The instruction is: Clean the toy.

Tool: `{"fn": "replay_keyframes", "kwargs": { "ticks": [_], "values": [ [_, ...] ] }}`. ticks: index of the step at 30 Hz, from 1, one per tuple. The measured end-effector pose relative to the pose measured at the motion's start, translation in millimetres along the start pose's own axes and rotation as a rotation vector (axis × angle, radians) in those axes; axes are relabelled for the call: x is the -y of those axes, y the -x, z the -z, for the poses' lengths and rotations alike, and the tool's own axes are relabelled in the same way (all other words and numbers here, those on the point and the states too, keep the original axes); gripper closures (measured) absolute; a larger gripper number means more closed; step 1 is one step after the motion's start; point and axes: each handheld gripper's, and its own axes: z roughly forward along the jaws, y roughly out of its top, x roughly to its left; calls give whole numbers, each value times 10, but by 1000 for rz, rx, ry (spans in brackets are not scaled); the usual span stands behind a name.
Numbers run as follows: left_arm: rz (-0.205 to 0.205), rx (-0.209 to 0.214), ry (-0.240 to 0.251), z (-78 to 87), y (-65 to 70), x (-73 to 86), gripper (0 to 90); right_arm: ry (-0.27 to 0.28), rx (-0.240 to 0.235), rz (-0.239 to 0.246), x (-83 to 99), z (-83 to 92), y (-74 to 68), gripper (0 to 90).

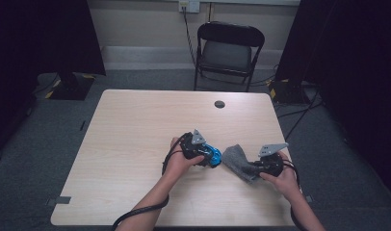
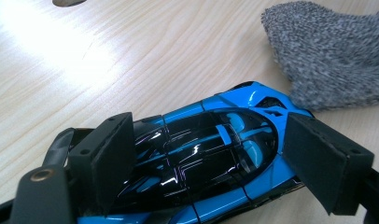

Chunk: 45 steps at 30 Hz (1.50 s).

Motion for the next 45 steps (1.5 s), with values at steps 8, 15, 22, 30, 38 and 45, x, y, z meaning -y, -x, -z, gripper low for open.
{"fn": "replay_keyframes", "kwargs": {
  "ticks": [8, 15, 22, 30, 38, 45],
  "values": [
    [5, 3, 3, 1, 2, 1, 169, 59, 26, -17, -64, 104, 43, 749],
    [2, 5, 8, 2, 2, 10, 169, 115, 75, -45, -282, 117, 196, 749],
    [4, 10, 8, 3, -5, 9, 169, 127, 102, -66, -546, -68, 342, 748],
    [-10, 9, 6, 3, -2, 12, 169, 105, 98, -63, -824, -397, 415, 746],
    [-2, 13, 12, 3, -5, 15, 169, 80, 81, -51, -1020, -736, 422, 746],
    [1, 15, 18, 9, -11, 21, 169, 58, 60, -17, -1115, -939, 386, 745]
  ]
}}
